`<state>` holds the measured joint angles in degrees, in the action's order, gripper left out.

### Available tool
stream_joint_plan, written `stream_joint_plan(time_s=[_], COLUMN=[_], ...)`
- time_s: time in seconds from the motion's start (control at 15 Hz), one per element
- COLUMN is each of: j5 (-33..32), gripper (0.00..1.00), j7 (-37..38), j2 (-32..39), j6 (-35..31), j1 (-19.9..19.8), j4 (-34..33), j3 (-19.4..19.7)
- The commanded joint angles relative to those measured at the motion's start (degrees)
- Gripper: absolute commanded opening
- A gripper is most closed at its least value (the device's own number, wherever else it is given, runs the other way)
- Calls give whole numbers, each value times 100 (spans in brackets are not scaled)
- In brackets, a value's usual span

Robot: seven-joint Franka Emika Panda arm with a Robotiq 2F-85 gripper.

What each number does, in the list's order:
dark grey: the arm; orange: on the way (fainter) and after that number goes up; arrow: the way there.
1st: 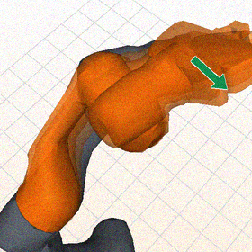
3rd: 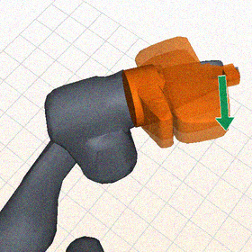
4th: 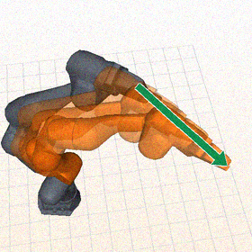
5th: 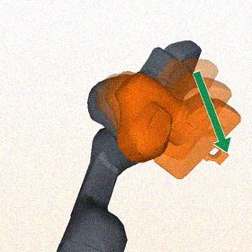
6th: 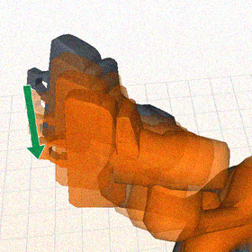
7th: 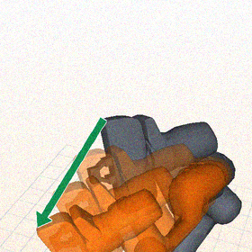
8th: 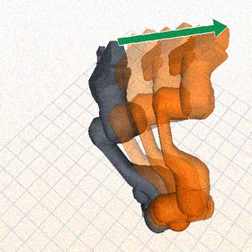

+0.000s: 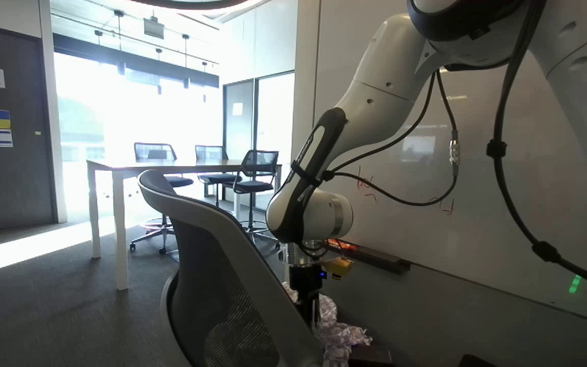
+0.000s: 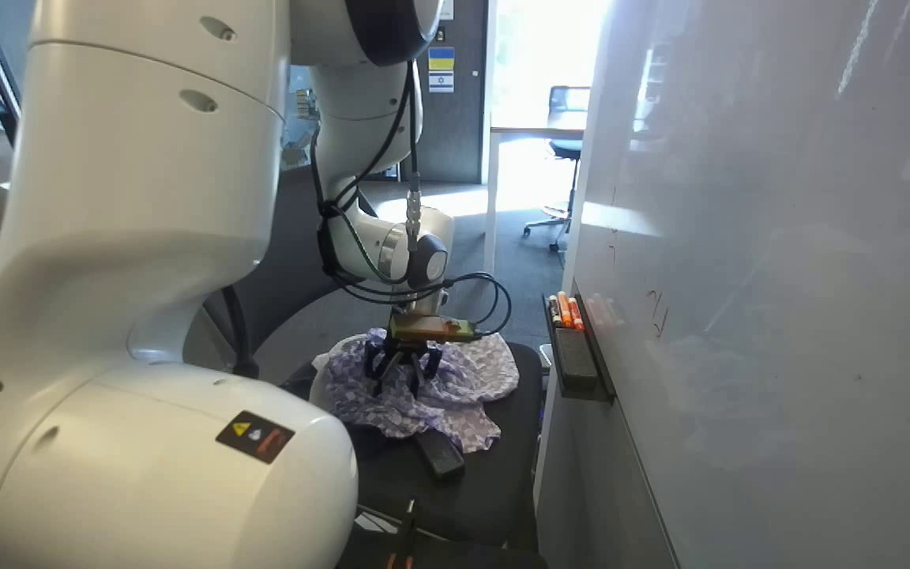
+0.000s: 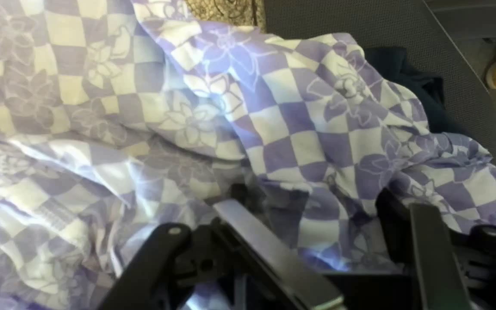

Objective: Put the clothing over the backrest of the chair

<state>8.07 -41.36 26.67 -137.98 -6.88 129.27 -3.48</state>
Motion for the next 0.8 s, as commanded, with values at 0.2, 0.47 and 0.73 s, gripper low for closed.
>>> stream_joint_plan(time_s=[0.2, 0.47, 0.73], j5=[-161, -457, -660], gripper=[20, 0, 1], j7=[93, 517, 922], j2=[-129, -562, -1440], j6=[52, 201, 90], j1=[-63, 142, 401], j4=[54, 296, 677], j3=[-94, -42, -198])
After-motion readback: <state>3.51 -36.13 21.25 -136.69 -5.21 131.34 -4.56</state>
